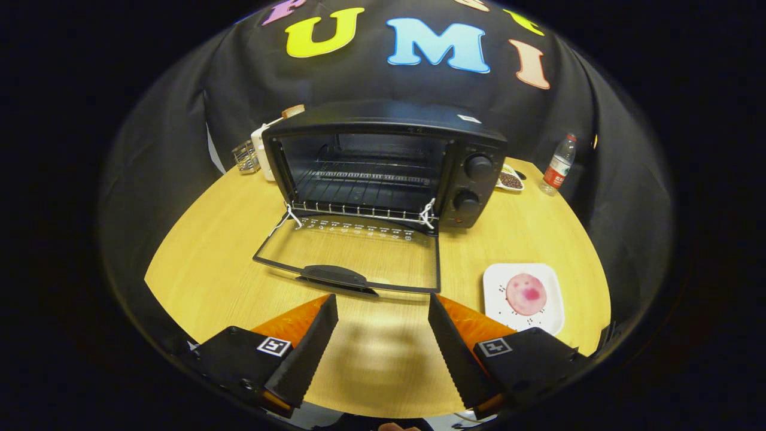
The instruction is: Open the toaster oven, put the food inside, and close the toaster oven door.
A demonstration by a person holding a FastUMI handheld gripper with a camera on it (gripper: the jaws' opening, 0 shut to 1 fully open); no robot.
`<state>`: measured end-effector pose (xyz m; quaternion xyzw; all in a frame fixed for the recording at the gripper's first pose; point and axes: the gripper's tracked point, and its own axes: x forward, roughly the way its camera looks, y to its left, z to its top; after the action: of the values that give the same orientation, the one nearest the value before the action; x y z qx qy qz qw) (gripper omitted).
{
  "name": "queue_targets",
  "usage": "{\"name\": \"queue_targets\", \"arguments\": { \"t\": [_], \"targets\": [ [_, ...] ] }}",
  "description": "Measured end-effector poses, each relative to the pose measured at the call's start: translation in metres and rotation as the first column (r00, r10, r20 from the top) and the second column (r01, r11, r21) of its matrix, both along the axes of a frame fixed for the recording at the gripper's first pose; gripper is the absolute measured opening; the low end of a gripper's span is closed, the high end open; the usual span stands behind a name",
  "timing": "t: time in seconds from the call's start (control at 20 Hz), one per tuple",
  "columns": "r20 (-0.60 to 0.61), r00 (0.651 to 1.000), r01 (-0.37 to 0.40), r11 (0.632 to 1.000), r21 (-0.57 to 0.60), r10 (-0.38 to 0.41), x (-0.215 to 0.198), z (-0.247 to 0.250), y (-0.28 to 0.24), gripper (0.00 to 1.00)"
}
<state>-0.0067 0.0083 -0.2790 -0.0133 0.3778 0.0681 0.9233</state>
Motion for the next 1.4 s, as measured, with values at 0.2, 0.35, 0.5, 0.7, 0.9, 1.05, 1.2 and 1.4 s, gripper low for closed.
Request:
{"name": "queue_targets", "arguments": {
  "t": [0.2,0.35,0.5,0.7,0.9,1.05,1.2,1.4],
  "targets": [
    [0.023,0.996,0.088,0.996,0.020,-0.088,-0.009,0.028,-0.058,0.98],
    [0.038,0.993,0.116,0.993,0.012,-0.116,-0.004,0.041,-0.101,0.97],
    [0.035,0.990,0.140,0.990,-0.003,-0.140,0.007,0.045,-0.140,0.97],
    [-0.004,0.989,0.148,0.989,0.016,-0.148,0.023,0.035,-0.175,0.97],
    [-0.062,0.989,0.134,0.990,0.038,-0.132,0.040,0.018,-0.211,0.98],
    [-0.141,0.984,0.115,0.991,0.063,-0.106,0.040,-0.007,-0.234,0.97],
    [-0.204,0.977,0.083,0.994,0.075,-0.066,0.037,-0.033,-0.249,0.99],
    [-0.259,0.966,0.050,0.995,0.086,-0.026,0.038,-0.059,-0.250,0.99]
  ]
}}
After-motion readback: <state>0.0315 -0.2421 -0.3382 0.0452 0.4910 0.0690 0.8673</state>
